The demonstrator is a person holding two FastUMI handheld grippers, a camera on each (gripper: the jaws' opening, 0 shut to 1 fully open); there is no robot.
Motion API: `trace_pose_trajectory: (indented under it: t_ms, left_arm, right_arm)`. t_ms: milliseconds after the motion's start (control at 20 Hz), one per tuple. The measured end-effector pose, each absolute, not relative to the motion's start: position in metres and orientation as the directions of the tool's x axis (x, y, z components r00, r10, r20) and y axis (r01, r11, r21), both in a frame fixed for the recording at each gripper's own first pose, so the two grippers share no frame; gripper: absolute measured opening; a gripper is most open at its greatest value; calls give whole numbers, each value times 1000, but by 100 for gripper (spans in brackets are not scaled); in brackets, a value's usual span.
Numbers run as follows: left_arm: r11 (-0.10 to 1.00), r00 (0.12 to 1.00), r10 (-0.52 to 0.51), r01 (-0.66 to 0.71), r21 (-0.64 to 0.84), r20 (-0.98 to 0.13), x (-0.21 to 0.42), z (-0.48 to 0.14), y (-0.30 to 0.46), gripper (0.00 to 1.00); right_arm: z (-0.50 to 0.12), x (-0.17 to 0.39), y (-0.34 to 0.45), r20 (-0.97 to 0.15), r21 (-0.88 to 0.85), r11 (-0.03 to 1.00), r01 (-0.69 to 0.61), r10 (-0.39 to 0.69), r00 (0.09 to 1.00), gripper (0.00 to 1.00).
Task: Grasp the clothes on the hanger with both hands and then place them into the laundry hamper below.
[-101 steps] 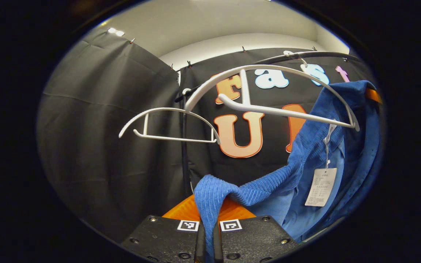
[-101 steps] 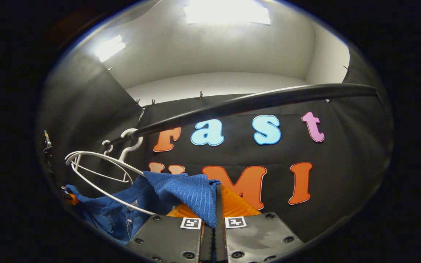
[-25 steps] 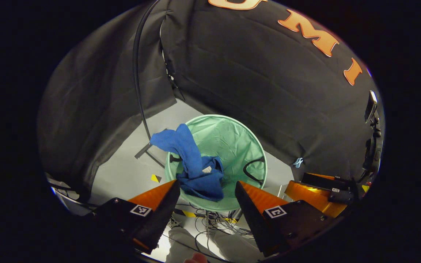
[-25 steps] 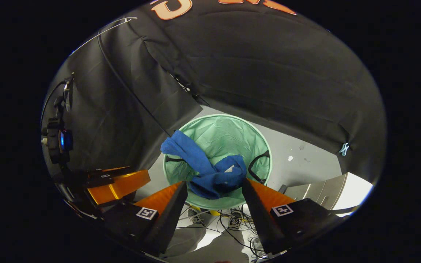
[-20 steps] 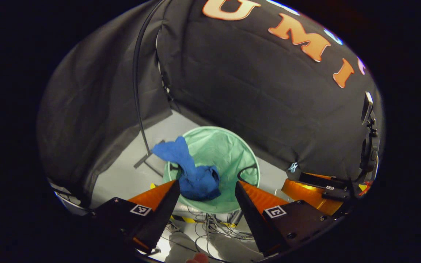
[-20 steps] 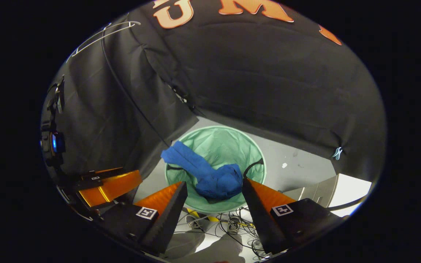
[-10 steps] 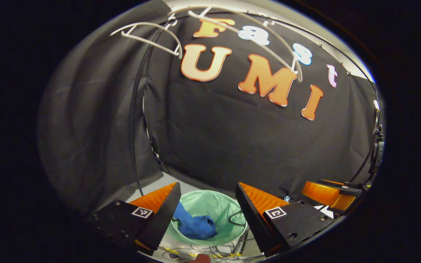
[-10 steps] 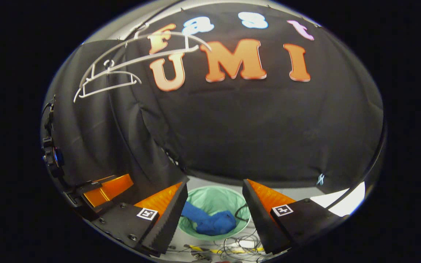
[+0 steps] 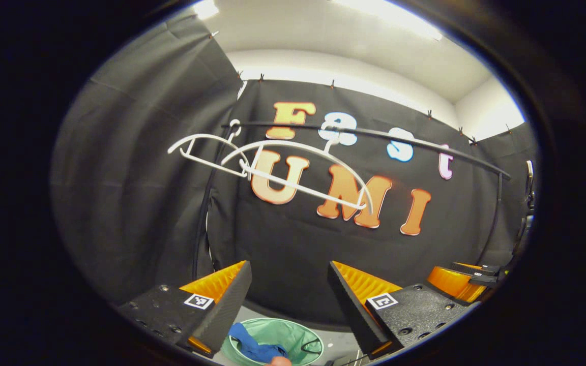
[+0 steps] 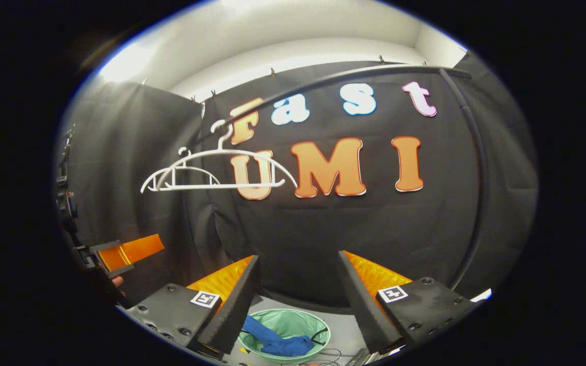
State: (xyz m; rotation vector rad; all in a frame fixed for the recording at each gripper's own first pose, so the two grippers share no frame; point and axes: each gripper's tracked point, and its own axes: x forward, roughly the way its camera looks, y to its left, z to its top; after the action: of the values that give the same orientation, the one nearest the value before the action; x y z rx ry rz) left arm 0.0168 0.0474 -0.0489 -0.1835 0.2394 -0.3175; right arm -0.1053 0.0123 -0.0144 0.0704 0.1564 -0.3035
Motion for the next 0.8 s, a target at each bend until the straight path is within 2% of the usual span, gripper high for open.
trace_pose_trajectory:
  t_ms: [100, 250, 350, 450, 500, 650, 700, 800]
  left_arm:
    - [937, 935, -309, 267, -225, -175, 13, -48, 46, 92]
    - [935, 944, -302, 266, -235, -133, 12, -45, 55, 92]
    - [939, 951, -288, 257, -230, -111, 14, -51, 50, 92]
    - [940, 951, -284, 252, -231, -120, 11, -57, 44, 92]
    - [938, 950, -289, 256, -235, -118, 14, -56, 45, 92]
    - [937, 948, -299, 270, -223, -108, 16, -55, 45, 92]
    - [937, 947, -305, 278, -212, -104, 16, -53, 43, 95]
    - [937, 945, -314, 293, -188, -92, 15, -51, 39, 92]
  right_arm:
    - [1, -130, 15, -142, 61, 957, 283, -272, 952, 89]
    - [24, -166, 18, -89, 72, 961, 267, -260, 961, 89]
    - [34, -188, 23, -73, 62, 965, 254, -249, 966, 100]
    - [43, -208, 29, -49, 61, 968, 245, -242, 969, 89]
    - [46, -216, 31, -41, 61, 968, 244, -242, 969, 98]
    - [51, -251, 31, -32, 65, 968, 243, -241, 970, 100]
    - [53, -261, 31, -27, 74, 967, 242, -241, 970, 98]
    - [56, -272, 33, -24, 90, 967, 238, -237, 971, 98]
